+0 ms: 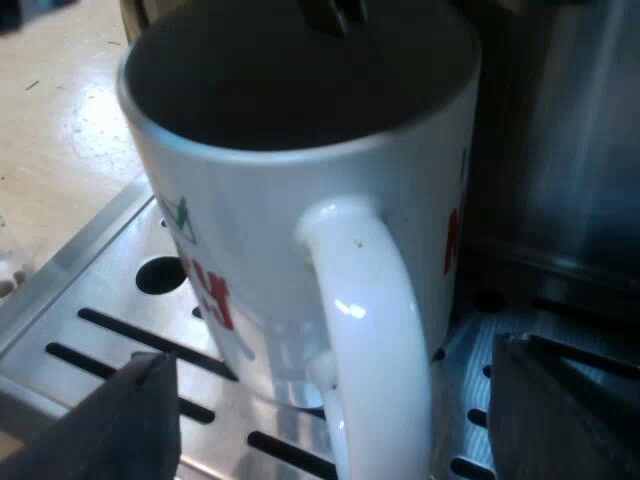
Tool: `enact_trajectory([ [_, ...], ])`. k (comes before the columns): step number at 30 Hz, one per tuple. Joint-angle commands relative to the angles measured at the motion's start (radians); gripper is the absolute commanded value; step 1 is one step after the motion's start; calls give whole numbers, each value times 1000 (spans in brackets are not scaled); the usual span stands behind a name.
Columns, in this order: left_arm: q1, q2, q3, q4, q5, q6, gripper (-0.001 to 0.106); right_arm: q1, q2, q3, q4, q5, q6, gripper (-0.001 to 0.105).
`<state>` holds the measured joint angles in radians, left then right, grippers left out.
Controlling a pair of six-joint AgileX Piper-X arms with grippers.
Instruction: Remove mug from coffee machine
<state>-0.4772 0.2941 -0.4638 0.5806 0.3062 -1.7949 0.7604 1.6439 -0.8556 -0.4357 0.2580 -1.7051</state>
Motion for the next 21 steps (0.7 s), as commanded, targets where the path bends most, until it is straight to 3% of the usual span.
enact_trajectory([
  [1, -4, -2, -7, 21, 5, -4, 79, 2, 25, -6, -61, 1, 1, 66],
  [9, -4, -2, -3, 48, 5, -4, 79, 2, 63, -6, -121, 1, 1, 62],
  [17, -4, -2, -1, 48, 5, -4, 79, 2, 63, -6, -130, 1, -2, 19],
  [21, -4, -2, -1, 48, 5, -4, 79, 2, 63, -6, -130, 1, -2, 6],
])
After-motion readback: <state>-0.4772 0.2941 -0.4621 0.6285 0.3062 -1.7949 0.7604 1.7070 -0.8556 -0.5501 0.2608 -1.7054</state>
